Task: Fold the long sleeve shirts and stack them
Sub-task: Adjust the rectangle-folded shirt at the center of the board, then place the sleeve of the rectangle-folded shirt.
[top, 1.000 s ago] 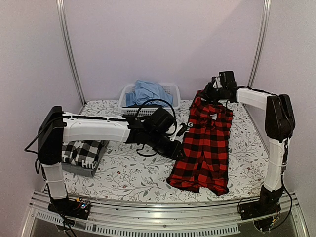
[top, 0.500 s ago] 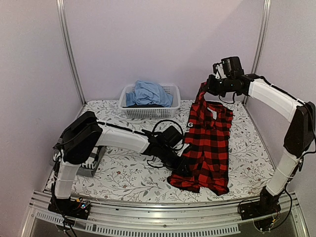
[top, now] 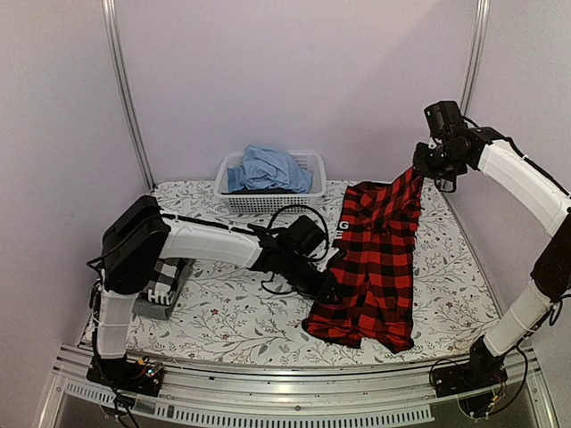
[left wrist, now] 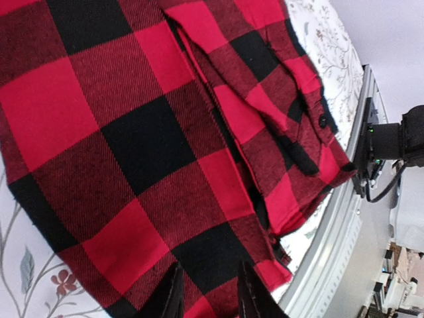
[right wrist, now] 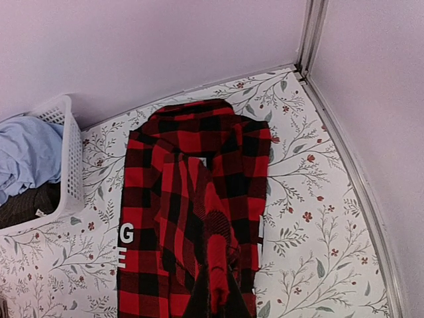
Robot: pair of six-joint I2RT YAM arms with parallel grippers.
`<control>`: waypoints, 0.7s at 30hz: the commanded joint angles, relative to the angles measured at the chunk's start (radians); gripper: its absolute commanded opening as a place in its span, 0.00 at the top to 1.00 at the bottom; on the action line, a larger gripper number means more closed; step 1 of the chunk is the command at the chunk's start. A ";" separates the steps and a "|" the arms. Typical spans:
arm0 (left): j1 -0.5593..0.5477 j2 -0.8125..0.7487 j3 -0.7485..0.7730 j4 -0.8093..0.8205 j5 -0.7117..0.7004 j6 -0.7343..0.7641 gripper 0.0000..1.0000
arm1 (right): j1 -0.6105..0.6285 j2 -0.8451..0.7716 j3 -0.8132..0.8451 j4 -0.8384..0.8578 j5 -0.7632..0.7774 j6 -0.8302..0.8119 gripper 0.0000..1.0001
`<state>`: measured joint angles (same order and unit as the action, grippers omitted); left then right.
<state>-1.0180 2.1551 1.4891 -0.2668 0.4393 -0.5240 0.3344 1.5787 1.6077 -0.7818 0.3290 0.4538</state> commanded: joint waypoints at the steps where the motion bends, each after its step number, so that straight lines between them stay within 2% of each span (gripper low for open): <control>1: 0.030 -0.088 -0.023 -0.027 -0.024 0.033 0.72 | -0.015 -0.030 0.064 -0.088 0.119 -0.028 1.00; 6: 0.051 -0.120 -0.052 -0.031 -0.029 0.038 0.73 | -0.014 0.004 0.164 -0.139 0.105 -0.086 1.00; 11: 0.064 -0.129 -0.065 -0.031 -0.029 0.040 0.73 | -0.006 0.008 0.187 -0.165 0.070 -0.112 1.00; 21: 0.073 -0.138 -0.065 -0.036 -0.027 0.041 0.73 | 0.197 0.115 0.115 -0.178 -0.064 -0.140 1.00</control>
<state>-0.9588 2.0552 1.4296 -0.2920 0.4141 -0.4976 0.4477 1.6321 1.7657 -0.9459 0.3553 0.3351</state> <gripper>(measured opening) 0.272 0.009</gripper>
